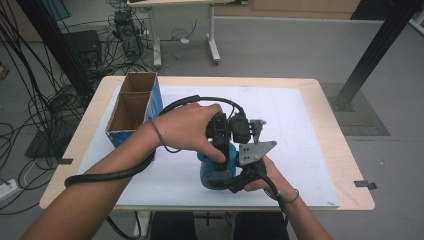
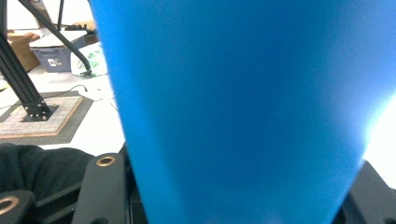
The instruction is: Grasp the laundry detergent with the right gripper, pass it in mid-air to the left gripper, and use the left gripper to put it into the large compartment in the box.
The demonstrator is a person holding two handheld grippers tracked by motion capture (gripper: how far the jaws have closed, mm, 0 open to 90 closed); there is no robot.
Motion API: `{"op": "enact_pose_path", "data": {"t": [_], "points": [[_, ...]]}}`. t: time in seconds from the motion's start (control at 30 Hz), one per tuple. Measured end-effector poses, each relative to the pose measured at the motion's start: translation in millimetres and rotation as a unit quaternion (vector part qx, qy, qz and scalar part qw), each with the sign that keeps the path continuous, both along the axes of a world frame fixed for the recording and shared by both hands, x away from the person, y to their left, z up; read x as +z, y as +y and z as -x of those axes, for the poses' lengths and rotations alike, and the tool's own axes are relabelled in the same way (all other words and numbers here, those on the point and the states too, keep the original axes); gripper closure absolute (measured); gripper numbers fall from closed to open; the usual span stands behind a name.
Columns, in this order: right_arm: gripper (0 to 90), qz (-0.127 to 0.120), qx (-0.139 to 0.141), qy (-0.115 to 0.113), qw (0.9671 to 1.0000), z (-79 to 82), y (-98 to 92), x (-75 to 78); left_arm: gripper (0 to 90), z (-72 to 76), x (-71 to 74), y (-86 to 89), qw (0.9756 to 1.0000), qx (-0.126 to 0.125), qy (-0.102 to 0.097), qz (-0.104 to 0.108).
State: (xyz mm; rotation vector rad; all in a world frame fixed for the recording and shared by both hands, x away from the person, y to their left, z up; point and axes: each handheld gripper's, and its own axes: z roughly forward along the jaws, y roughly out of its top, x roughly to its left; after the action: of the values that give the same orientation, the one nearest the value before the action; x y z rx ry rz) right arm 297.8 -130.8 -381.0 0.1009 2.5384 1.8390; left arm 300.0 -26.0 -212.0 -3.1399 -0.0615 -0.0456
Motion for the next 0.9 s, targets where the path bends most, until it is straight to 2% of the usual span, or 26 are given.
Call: {"op": "enact_pose_path", "data": {"t": [0.9], "points": [[41.1, 0.0, 0.0, 0.001, 1.0, -1.1, 0.2, -0.3, 37.0, -1.5, -0.4, 0.2, 1.0, 0.003, 0.002, -0.005]]}}
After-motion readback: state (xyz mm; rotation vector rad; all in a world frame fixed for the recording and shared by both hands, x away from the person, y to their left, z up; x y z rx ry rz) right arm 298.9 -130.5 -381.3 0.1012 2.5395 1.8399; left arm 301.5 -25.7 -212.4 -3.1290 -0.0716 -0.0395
